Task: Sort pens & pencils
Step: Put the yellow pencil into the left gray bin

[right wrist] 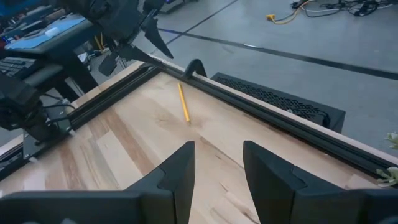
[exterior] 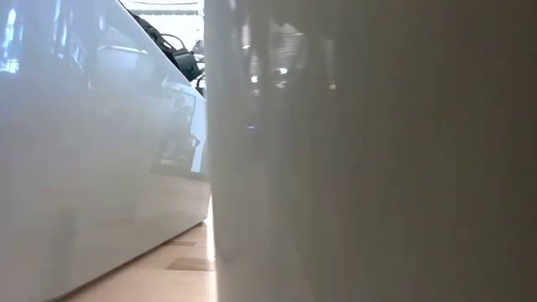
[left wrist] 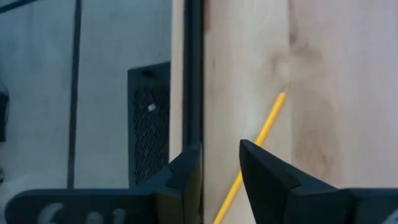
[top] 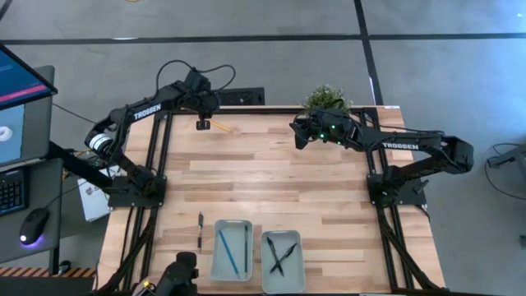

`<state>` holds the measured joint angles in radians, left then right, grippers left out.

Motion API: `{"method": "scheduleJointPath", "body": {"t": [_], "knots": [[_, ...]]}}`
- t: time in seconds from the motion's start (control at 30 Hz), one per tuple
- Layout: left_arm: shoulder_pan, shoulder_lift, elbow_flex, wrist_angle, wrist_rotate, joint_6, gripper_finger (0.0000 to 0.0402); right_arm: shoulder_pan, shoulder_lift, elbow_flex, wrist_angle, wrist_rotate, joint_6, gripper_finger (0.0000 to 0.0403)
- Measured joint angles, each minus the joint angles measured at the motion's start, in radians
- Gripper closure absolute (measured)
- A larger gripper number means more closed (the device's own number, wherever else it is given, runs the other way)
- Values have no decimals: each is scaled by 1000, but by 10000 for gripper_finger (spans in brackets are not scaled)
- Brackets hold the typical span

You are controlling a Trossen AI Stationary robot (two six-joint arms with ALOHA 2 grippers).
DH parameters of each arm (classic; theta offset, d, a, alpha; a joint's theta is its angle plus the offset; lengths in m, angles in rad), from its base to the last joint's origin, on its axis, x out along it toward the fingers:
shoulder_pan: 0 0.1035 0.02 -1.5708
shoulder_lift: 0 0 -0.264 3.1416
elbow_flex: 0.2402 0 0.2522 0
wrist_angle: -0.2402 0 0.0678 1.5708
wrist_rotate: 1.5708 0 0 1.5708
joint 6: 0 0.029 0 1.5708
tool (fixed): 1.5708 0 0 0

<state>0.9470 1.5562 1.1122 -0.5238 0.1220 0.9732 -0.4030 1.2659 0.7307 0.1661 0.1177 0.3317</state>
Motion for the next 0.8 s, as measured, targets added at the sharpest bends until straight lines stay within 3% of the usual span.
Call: {"method": "scheduleJointPath", "body": {"t": [0.3,0.43,0.8], "knots": [[-4,0,0,-8,-13,19,225,0,0,0,0,10,0,246],[-4,0,0,-29,10,-98,219,0,0,0,0,13,0,246],[-8,0,0,-20,26,-81,218,0,0,0,0,13,-2,246]]}}
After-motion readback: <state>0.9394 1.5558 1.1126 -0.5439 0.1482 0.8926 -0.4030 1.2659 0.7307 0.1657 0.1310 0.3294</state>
